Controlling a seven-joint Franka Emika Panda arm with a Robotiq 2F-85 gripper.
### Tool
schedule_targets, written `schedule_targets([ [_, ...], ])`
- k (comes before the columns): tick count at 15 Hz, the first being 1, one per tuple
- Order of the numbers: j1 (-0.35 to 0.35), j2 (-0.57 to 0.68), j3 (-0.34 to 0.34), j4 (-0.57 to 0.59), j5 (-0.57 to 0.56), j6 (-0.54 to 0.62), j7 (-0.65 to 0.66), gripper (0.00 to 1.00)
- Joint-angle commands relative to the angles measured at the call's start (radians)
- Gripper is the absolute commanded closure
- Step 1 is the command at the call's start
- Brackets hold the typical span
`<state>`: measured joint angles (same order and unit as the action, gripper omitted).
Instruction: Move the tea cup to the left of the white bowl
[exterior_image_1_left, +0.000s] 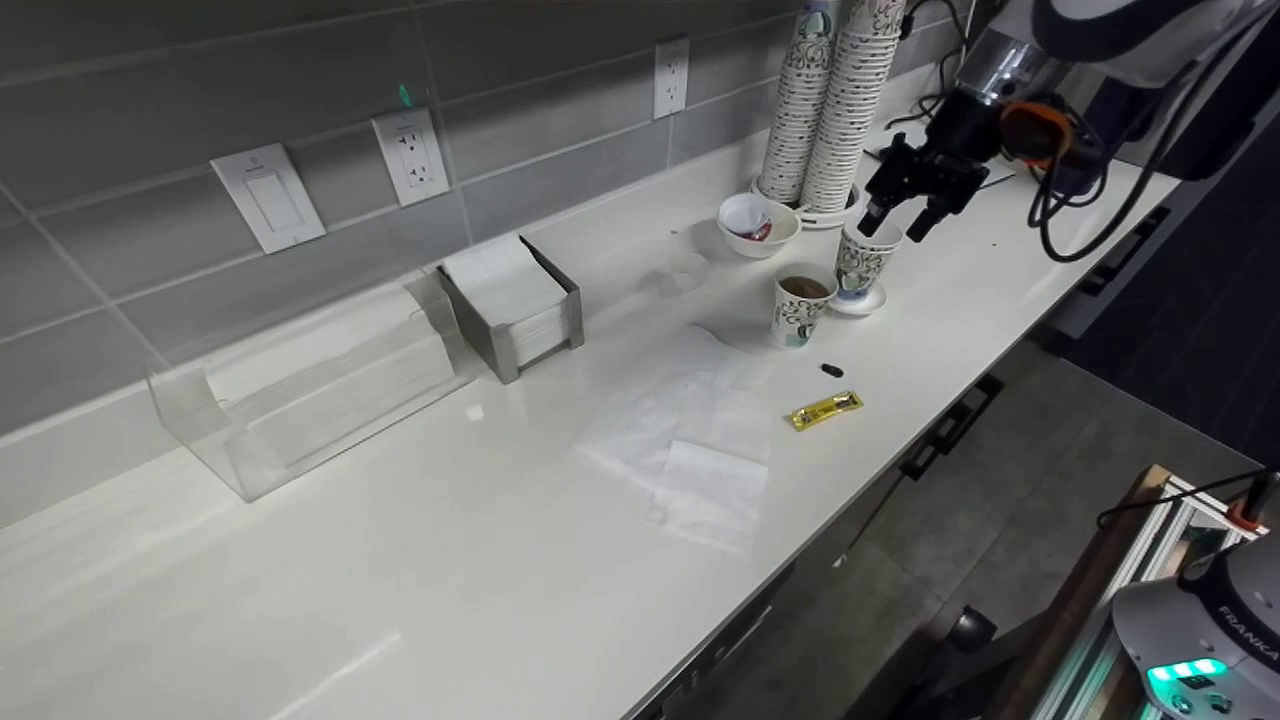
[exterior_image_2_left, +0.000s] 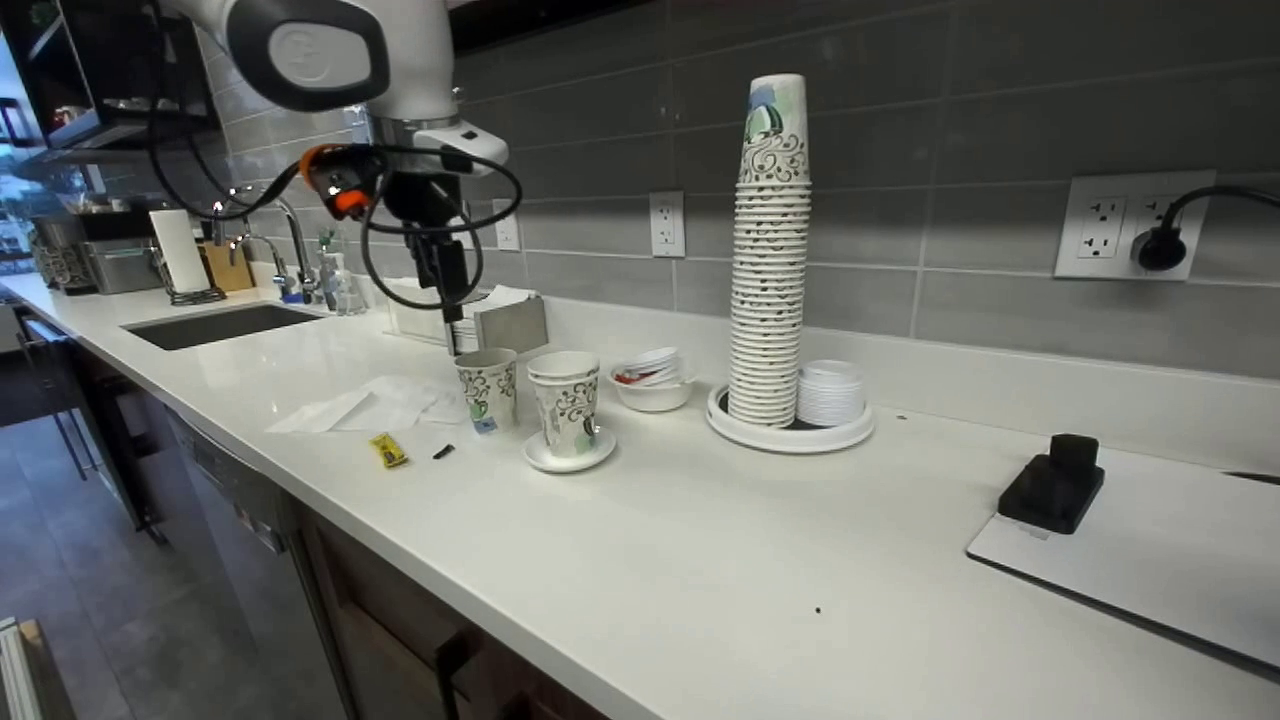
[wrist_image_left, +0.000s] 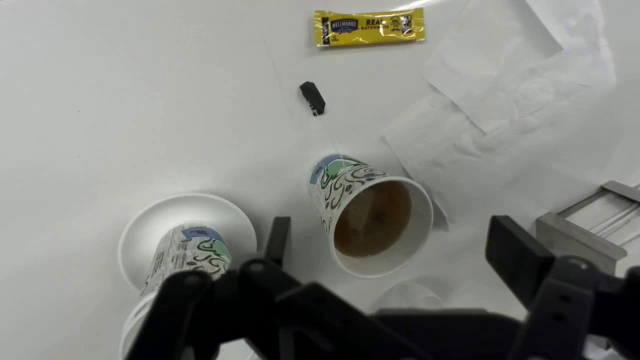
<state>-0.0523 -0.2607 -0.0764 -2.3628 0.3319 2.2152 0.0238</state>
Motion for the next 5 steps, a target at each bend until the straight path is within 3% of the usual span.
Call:
schedule_targets([
  [1,0.000,-0.253,-0.036,-0.207,0.106,0.088,-0.021,0.00],
  [3,0.006,-0.365,-0.073,-0.260,0.150,0.088,-0.057,0.00],
  [4,0.004,-0.222,-0.048,-0.167,0.090,0.065,-0.015,0.00],
  [5,0.003,-0.261,-0.057,-0.185,0.092,0.062,-0.019,0.00],
])
